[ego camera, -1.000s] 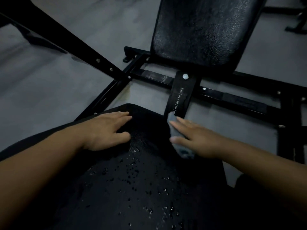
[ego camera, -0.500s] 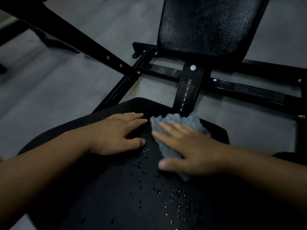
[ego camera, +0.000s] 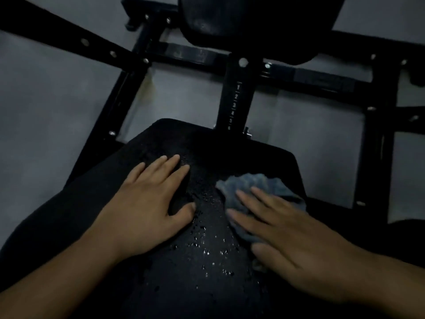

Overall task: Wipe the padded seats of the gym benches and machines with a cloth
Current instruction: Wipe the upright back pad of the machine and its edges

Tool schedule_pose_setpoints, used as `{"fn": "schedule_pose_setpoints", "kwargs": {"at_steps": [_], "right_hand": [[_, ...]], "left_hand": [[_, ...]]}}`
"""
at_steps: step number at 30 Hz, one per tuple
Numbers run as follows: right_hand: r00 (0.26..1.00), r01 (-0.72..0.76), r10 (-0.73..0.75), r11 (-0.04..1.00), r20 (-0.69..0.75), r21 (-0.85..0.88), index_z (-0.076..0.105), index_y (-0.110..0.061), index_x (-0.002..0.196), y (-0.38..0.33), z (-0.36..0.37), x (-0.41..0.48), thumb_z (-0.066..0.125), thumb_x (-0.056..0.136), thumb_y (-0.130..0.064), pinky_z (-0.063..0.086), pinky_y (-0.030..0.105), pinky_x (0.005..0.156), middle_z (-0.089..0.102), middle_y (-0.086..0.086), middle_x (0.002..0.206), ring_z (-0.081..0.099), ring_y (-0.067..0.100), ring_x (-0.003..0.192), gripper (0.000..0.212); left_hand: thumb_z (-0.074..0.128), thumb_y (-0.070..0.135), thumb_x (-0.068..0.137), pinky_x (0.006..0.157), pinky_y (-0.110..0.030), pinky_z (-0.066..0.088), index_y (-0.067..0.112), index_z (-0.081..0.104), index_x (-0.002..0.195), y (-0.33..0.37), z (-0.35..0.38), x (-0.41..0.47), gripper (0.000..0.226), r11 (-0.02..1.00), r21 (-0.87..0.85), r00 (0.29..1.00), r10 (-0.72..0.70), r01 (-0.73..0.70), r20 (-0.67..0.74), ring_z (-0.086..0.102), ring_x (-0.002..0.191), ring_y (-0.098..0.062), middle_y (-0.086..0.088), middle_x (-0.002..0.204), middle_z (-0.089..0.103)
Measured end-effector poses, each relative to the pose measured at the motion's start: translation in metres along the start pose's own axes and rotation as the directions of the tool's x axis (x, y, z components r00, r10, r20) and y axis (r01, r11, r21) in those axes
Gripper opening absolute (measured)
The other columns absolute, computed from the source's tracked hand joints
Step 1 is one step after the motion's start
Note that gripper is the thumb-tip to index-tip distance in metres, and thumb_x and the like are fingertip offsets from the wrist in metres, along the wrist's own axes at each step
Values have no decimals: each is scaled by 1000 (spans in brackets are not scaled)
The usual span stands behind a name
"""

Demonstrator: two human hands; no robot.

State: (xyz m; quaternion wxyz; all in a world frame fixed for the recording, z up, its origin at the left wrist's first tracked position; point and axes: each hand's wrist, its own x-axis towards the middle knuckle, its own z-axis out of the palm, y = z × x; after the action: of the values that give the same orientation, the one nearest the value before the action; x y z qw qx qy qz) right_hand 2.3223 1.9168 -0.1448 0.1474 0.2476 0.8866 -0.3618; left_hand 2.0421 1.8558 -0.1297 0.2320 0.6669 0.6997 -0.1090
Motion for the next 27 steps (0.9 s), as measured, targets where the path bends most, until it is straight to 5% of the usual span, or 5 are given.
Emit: {"fn": "schedule_pose_setpoints", "kwargs": {"at_steps": [6, 12, 18, 23, 27], "right_hand": [[868, -481, 490, 870, -84, 105, 1, -35, 159, -7, -14, 56, 5, 84, -53, -8, 45, 124, -12, -1, 167, -19, 24, 152, 77], [961, -272, 277, 955, -26, 118, 23, -29, 158, -84, 17, -39, 29, 91, -43, 9, 45, 123, 9, 0, 167, 0, 24, 154, 69], [787, -587, 609, 788, -98, 186, 23, -26, 159, -75, 3, 5, 10, 87, -48, 16, 51, 123, 11, 3, 167, 2, 31, 154, 76], [866, -473, 491, 866, -95, 164, 38, -27, 153, -171, 30, -22, 33, 92, -38, 25, 50, 119, 28, 3, 163, 20, 31, 151, 62], [766, -616, 637, 766, -90, 183, 38, -29, 153, -154, 32, -55, 32, 89, -41, 34, 53, 115, 27, 6, 163, 23, 32, 150, 65]], "left_hand": [[24, 73, 87, 124, -45, 7, 30, 25, 156, -4, -4, 6, 81, 999, -35, 1000, 16, -16, 6, 4, 152, -11, 6, 166, 10], [23, 69, 87, 123, -50, 6, 27, 21, 157, -4, -11, 8, 82, 999, -7, 998, 35, -34, 50, 4, 153, -16, 2, 167, 8], [24, 69, 88, 122, -52, 4, 26, 20, 157, -4, -6, 9, 81, 999, 9, 998, 50, -50, 42, 4, 153, -17, -1, 167, 9], [18, 69, 88, 122, -53, 3, 25, 16, 158, -9, -4, 11, 82, 997, 9, 995, 73, -74, 69, 1, 153, -20, -2, 167, 6], [12, 68, 90, 123, -51, 5, 22, 19, 158, -9, -7, 3, 83, 995, -7, 991, 95, -95, 95, 3, 153, -23, -6, 167, 8]]}}
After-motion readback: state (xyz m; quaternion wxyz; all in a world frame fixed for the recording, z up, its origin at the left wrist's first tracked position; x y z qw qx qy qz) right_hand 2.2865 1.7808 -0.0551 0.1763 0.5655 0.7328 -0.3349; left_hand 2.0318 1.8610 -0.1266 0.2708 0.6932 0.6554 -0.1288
